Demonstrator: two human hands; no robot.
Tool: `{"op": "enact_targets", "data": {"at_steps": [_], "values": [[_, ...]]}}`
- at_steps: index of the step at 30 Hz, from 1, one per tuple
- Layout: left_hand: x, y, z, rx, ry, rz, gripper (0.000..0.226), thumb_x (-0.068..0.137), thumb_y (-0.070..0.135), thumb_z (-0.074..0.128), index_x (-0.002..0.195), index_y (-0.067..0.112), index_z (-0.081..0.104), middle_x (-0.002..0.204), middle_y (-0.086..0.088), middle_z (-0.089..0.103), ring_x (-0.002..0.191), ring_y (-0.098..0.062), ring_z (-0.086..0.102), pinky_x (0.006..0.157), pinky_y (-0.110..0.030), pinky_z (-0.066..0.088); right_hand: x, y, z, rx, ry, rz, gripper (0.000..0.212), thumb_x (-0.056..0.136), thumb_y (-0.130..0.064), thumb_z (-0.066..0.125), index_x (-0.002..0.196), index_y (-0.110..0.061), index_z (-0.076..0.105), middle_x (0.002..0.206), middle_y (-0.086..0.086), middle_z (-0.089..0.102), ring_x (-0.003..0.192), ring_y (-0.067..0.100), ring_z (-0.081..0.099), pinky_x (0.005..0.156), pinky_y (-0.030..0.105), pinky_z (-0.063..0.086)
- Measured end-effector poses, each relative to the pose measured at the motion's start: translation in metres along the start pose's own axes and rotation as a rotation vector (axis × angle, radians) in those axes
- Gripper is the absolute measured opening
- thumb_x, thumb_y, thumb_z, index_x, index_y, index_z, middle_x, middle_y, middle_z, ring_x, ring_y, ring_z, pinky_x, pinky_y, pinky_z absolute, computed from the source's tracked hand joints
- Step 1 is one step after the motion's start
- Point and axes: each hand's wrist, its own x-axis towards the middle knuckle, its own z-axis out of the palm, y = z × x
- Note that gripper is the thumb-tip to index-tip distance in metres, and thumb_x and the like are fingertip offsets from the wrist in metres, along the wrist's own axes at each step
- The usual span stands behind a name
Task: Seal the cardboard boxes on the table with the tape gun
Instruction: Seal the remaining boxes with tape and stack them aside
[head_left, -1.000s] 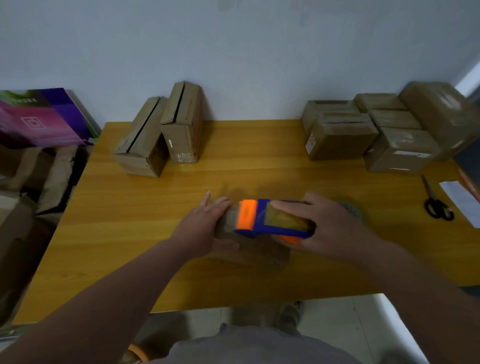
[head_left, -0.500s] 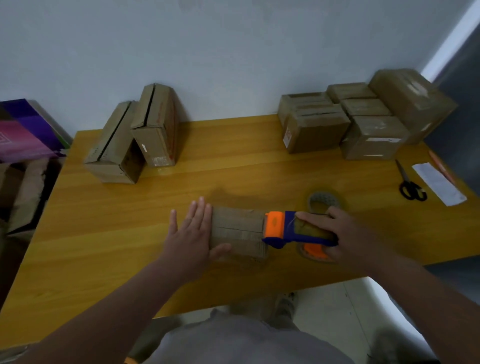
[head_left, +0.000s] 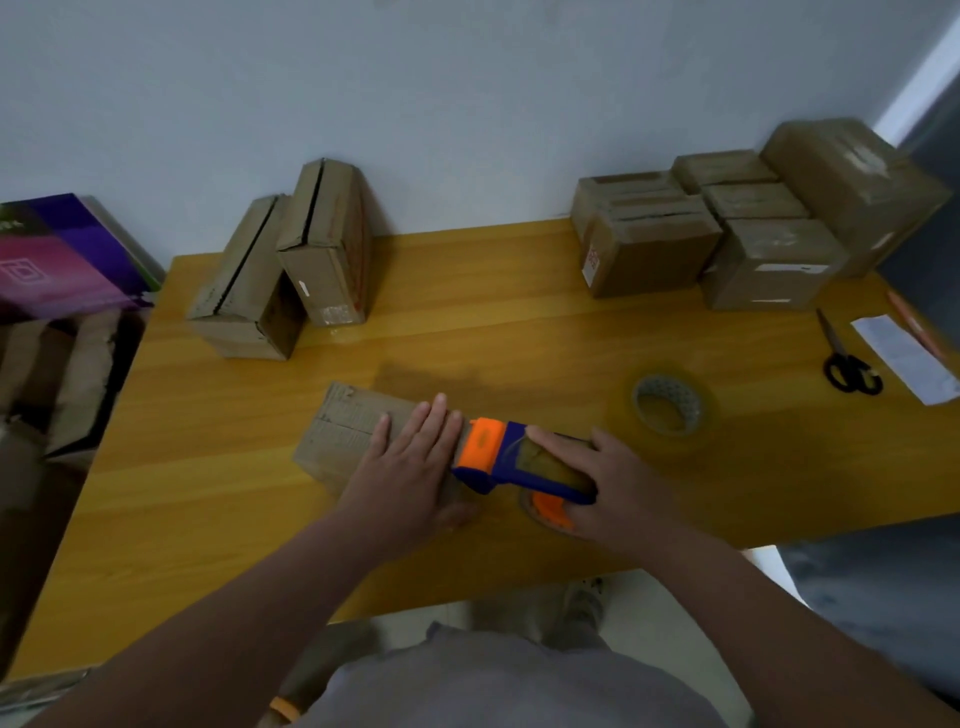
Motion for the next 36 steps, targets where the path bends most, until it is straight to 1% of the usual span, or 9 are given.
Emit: {"op": "enact_targets", "data": {"at_steps": [4,8,12,19,25,27,30,34,36], "values": [[0.001,0.002,0.000,-0.020,0.013,0.015,0.090,0.067,0.075,-0.003,0.140,0.029,-0.027,0.155,-0.004,-0.025,0.143,-0.019,-0.021,0.111,-0.042,-0.013,-0.004,0.005,-0.016,0.120,-0.025,-0.032,0.076,0.075,-0.042,0.077,0.131,-0.061,0.029,0.095,-0.003,0.042,0.084,0.013,0.050,0.067,0.027,0.047],[-0.001,0.003,-0.003,0.017,-0.018,-0.008,0.084,0.087,0.071,0.021,0.137,0.029,-0.032,0.152,-0.005,-0.031,0.144,-0.021,-0.021,0.113,-0.044,-0.013,-0.017,0.014,-0.038,0.096,0.003,-0.106,0.070,0.072,-0.045,0.080,0.128,-0.058,0.041,0.091,-0.009,0.044,0.080,0.005,0.051,0.065,0.016,0.042],[0.000,0.002,0.000,0.032,0.002,-0.002,0.085,0.072,0.074,0.001,0.136,0.032,-0.035,0.145,-0.006,-0.038,0.139,-0.020,-0.028,0.108,-0.043,-0.018,-0.033,0.032,-0.054,0.165,-0.081,-0.009,0.078,0.070,-0.039,0.082,0.126,-0.068,0.037,0.096,-0.009,0.045,0.084,0.008,0.054,0.069,0.023,0.052],[-0.001,0.002,-0.004,-0.020,-0.007,0.004,0.094,0.087,0.069,0.039,0.139,0.030,-0.031,0.143,-0.005,-0.039,0.136,-0.019,-0.031,0.108,-0.041,-0.018,0.013,-0.017,-0.027,-0.263,-0.300,0.069,0.065,0.088,-0.049,0.061,0.143,-0.053,0.027,0.100,-0.004,0.033,0.096,0.015,0.043,0.079,0.029,0.041],[-0.001,0.003,-0.003,0.028,-0.004,0.003,0.102,0.086,0.068,0.045,0.136,0.027,-0.034,0.151,-0.009,-0.034,0.142,-0.024,-0.025,0.115,-0.048,-0.010,0.040,-0.051,-0.039,-0.370,-0.336,0.053,0.054,0.090,-0.045,0.059,0.138,-0.054,0.038,0.101,0.000,0.041,0.097,0.020,0.048,0.072,0.031,0.036],[-0.001,0.004,-0.004,0.037,-0.010,-0.001,0.101,0.087,0.067,0.044,0.136,0.027,-0.034,0.153,-0.010,-0.032,0.145,-0.026,-0.021,0.116,-0.049,-0.008,0.049,-0.054,-0.045,-0.346,-0.383,0.078,0.053,0.090,-0.035,0.060,0.137,-0.052,0.043,0.121,0.002,0.049,0.096,0.018,0.050,0.066,0.027,0.036],[-0.002,0.004,-0.005,0.028,-0.015,-0.008,0.101,0.087,0.066,0.044,0.140,0.026,-0.032,0.155,-0.010,-0.029,0.145,-0.026,-0.019,0.116,-0.049,-0.008,0.060,-0.054,-0.050,-0.258,-0.477,0.128,0.058,0.087,-0.015,0.056,0.134,-0.047,0.050,0.143,-0.002,0.047,0.064,0.004,0.040,0.049,0.017,0.029],[-0.002,0.006,-0.006,0.020,-0.014,-0.010,0.098,0.088,0.064,0.045,0.148,0.027,-0.023,0.156,-0.010,-0.027,0.146,-0.025,-0.018,0.115,-0.049,-0.009,0.061,-0.045,-0.045,-0.031,-0.525,0.262,0.062,0.081,-0.004,0.057,0.131,-0.039,0.056,0.103,-0.007,0.059,0.060,0.013,0.047,0.052,0.024,0.037],[-0.003,0.006,-0.007,0.013,-0.022,-0.010,0.097,0.088,0.063,0.047,0.149,0.027,-0.021,0.156,-0.009,-0.027,0.146,-0.024,-0.018,0.115,-0.049,-0.010,0.058,-0.040,-0.044,0.025,-0.552,0.311,0.062,0.080,-0.003,0.060,0.132,-0.036,0.055,0.102,-0.007,0.051,0.069,0.019,0.051,0.060,0.030,0.040]]}}
